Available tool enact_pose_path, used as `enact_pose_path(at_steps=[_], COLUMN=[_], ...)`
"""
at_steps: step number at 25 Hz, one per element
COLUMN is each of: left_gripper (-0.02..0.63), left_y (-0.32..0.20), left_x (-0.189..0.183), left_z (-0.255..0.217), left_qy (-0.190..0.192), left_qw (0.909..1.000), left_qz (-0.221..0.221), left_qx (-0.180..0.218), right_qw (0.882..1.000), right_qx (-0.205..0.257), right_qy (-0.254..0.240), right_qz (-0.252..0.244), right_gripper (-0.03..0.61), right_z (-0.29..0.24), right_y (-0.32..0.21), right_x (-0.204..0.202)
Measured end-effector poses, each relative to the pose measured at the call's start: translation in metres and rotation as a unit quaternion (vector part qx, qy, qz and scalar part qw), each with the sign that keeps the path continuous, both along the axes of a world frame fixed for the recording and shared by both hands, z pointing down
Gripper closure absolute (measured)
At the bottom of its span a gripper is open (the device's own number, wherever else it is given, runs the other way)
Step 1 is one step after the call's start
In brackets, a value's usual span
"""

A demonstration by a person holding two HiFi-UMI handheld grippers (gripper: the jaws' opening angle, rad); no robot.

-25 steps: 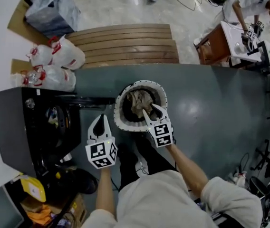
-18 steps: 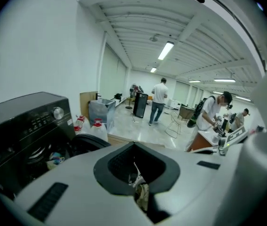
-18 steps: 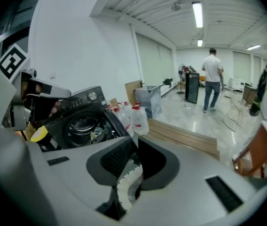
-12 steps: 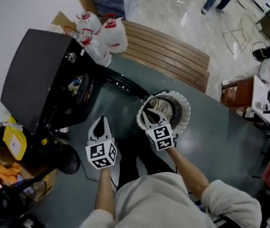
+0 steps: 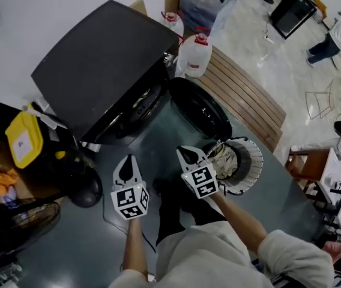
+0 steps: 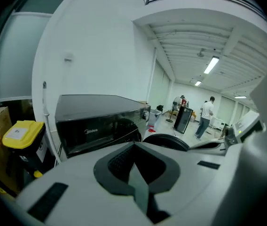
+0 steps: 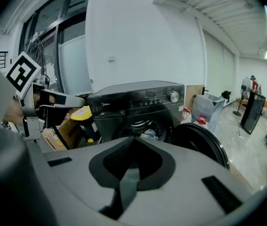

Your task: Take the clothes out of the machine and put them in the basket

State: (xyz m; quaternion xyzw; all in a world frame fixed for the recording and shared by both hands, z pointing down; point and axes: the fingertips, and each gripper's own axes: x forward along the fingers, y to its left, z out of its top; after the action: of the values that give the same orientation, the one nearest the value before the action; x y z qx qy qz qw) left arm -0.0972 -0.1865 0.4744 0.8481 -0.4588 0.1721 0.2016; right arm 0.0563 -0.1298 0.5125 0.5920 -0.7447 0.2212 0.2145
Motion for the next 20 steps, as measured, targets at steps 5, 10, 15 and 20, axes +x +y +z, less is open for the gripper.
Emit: enact_pose_path(at_steps=[5,10,15,20], left_gripper=[0.595,0.595,0.595,0.595], left_y=[-0.015,-0.023,-0.032,-0.036], left_x=[-0.053,-0.076,-0.075,-0.06], left_z=[0.029,0.056,0.087,0.138], left_qy=[0.002,0.004,0.013,0.013], left_qw=[0.9996,0.9987,0.9969,0.9957], left_qz=[-0.027,-0.05,-0.077,-0.091], left_qx=[-0.001,-0.008,-0.001,0.006], right_qw=[0.999,0.998,0.997,0.997], right_qx=[0.011,0.015,0.019,0.024], right_qy=[0.016,0.017,0.014,0.005], right_qz=[-0.043,-0.06,-0.072,-0.075], right_gripper=[0.555,0.555,0.555,0.555], right_z=[0.018,0.041,0.086,0.149], right_y=[-0.045,-0.08,-0.102,-0.124], right_x=[-0.047,-0.059,-0.058,-0.049])
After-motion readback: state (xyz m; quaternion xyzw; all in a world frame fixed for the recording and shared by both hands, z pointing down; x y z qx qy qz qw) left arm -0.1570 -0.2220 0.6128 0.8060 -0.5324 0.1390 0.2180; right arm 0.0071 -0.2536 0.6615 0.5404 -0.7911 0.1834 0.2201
